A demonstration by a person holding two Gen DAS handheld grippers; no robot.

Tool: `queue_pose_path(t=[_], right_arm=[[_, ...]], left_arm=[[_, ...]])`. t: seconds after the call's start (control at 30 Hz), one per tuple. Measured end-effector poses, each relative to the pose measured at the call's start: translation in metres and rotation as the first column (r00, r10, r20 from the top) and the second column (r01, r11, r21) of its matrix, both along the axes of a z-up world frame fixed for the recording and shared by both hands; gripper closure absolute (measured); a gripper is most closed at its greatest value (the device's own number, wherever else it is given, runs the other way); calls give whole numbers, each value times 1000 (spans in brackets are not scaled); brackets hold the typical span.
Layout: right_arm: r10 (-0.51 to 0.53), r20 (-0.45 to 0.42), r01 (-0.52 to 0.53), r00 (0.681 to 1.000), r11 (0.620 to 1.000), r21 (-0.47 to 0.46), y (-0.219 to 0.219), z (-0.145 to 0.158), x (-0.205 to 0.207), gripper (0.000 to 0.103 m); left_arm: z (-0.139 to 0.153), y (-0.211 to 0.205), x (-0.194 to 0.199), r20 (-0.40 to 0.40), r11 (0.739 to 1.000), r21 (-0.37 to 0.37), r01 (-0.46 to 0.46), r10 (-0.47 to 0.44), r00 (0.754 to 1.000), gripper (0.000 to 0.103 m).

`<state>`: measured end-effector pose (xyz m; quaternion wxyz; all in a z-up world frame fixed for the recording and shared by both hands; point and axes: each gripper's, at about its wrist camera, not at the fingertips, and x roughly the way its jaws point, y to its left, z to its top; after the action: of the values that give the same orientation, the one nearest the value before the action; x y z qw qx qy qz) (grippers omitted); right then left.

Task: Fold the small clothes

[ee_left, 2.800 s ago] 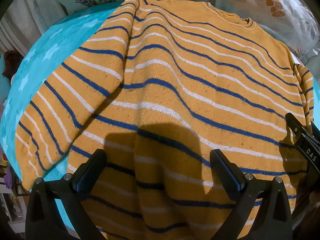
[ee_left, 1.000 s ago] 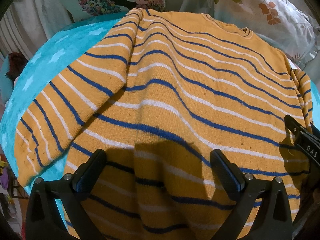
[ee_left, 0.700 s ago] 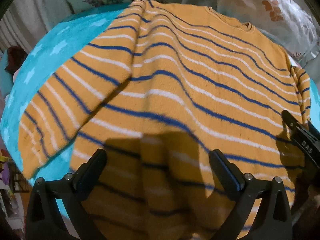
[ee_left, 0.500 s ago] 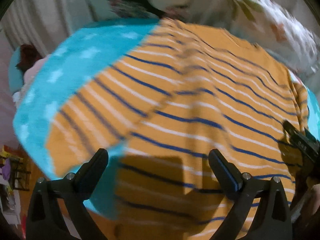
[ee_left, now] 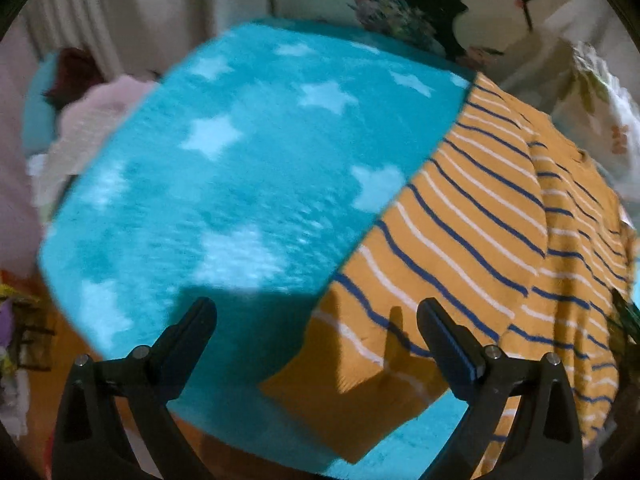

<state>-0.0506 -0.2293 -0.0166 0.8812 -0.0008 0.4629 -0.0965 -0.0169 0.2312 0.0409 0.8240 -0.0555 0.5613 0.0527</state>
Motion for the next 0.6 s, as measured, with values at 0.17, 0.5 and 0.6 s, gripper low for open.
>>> queue_pose_path(t=[0.17, 0.5, 0.6], right_arm=[[-7, 1, 7, 1000, 1000, 16, 1, 0, 0, 0], [-17, 28, 17, 999, 1000, 8, 1, -1, -1, 0], [-19, 32, 18, 999, 1000, 7, 1, 0, -2, 0]], left_arm=[[-11, -6, 6, -18, 995, -32, 93, -94, 995, 57], [19, 78, 69, 19, 999, 36, -28, 27, 999, 98], [39, 112, 103, 52, 988, 134, -81, 75, 996, 98]])
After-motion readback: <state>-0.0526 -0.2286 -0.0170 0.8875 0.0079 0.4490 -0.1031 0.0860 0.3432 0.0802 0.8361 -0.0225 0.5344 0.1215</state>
